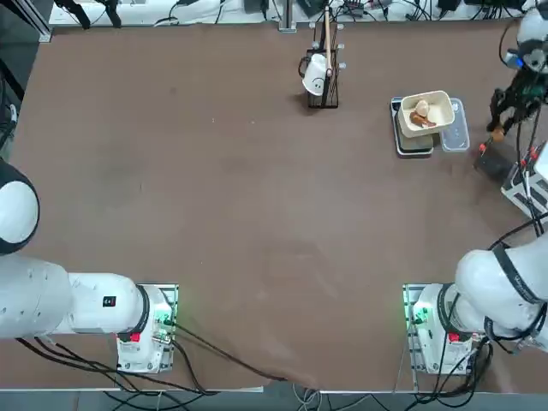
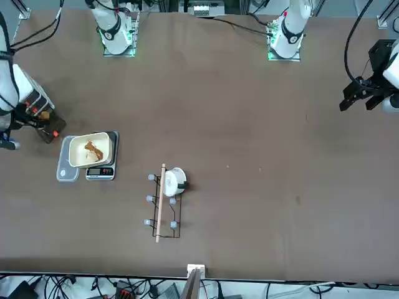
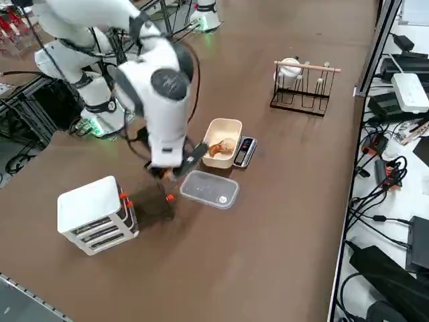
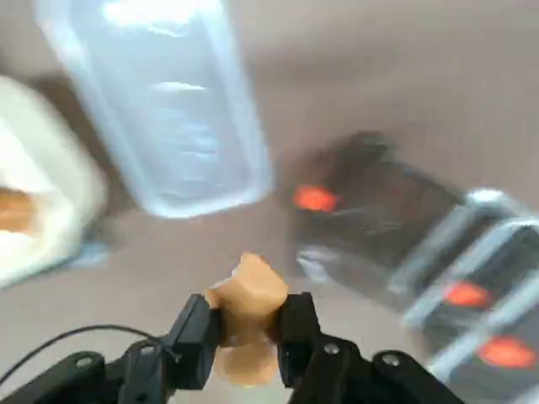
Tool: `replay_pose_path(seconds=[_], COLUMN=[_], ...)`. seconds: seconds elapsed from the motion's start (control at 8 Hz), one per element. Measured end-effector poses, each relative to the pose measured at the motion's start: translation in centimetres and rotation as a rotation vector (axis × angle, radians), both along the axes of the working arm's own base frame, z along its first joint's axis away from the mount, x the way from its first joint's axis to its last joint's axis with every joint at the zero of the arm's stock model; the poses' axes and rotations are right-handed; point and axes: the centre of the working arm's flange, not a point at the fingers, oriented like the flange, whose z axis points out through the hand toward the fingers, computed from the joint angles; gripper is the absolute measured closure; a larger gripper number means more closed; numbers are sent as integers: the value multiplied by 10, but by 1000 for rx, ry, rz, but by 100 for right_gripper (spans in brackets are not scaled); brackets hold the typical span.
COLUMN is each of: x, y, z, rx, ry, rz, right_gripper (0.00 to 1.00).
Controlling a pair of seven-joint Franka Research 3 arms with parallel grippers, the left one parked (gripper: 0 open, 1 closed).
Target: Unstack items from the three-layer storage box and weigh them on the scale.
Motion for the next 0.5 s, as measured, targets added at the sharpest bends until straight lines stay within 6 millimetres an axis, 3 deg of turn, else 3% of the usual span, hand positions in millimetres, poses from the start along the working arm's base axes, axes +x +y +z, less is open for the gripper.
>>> replay_pose_path(seconds=[0.5], x=[47], y=[120], z=[7], rx=[138], ry=[-38], rz=[-306], right_gripper=[59])
